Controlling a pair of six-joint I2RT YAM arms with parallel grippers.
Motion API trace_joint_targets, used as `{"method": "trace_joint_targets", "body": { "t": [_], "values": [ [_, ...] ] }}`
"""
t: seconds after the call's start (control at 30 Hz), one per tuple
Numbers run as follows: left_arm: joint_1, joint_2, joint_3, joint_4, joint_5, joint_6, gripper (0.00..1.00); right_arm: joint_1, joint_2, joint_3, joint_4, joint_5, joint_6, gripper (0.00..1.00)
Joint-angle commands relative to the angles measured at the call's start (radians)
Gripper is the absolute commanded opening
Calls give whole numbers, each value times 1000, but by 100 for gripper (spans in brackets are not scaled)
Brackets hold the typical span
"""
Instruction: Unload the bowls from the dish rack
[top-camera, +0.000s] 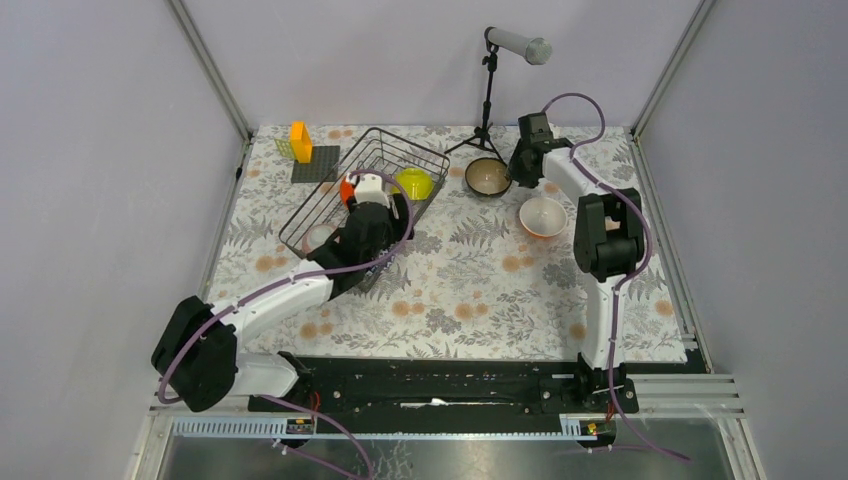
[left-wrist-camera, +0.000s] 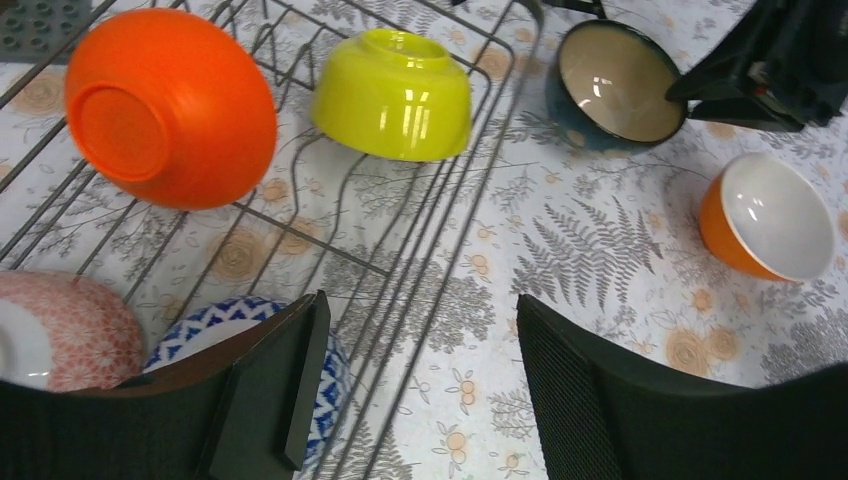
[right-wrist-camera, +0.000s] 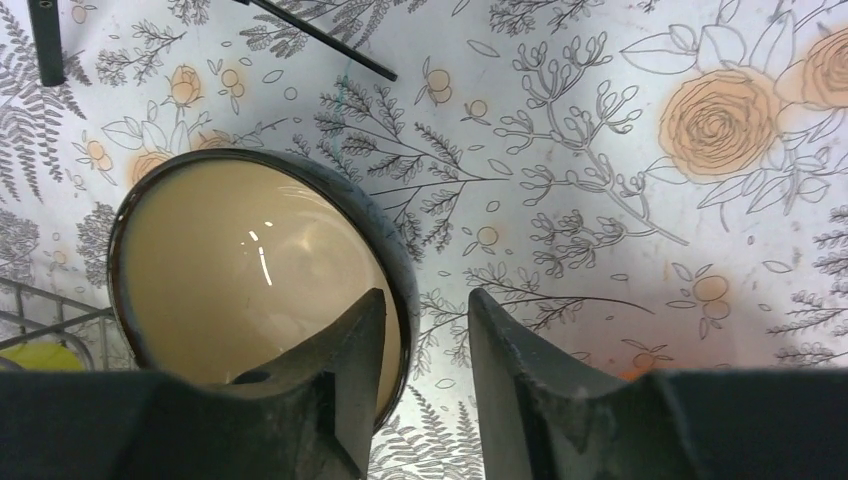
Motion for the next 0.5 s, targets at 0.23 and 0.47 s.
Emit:
{"method": "trace_joint_targets", "body": {
  "t": [0.23,0.47],
  "values": [
    [173,-14,74,-21,122,-60,80,-1,-231,-92,20,-3,-91,55],
    [281,0,102,-70,126,-132,82,54,-387,-213,161,-175,-183,62]
  ]
}}
